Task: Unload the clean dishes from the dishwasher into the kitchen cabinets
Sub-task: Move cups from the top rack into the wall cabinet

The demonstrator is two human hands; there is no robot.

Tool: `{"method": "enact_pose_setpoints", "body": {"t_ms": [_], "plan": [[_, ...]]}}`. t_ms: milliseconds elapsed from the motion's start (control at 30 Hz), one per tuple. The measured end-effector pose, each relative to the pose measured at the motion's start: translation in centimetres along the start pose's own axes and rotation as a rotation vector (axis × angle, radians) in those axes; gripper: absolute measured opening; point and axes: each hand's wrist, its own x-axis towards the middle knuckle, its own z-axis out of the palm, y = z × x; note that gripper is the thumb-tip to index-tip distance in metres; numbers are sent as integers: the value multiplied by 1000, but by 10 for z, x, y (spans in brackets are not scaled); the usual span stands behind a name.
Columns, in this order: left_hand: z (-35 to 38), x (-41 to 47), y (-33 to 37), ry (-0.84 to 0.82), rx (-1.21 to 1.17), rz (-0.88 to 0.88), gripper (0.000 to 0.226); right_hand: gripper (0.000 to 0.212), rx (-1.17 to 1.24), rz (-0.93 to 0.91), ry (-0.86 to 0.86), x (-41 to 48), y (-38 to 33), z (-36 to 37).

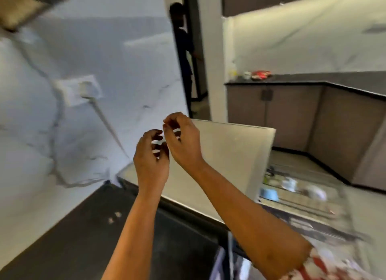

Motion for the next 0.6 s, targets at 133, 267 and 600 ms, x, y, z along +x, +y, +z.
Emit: {"method": "enact_pose_setpoints", "body": {"t_ms": [133,267,600], "plan": [[89,-30,20,-218,-37,3,29,11,-188,127,46,-5,60,-89],[180,-67,49,-379,-38,-2,25,11,-379,259,56,-18,113,-198],[345,-171,74,-730,-47,-267,19,12,-599,755,6,-86,241,-408]]}}
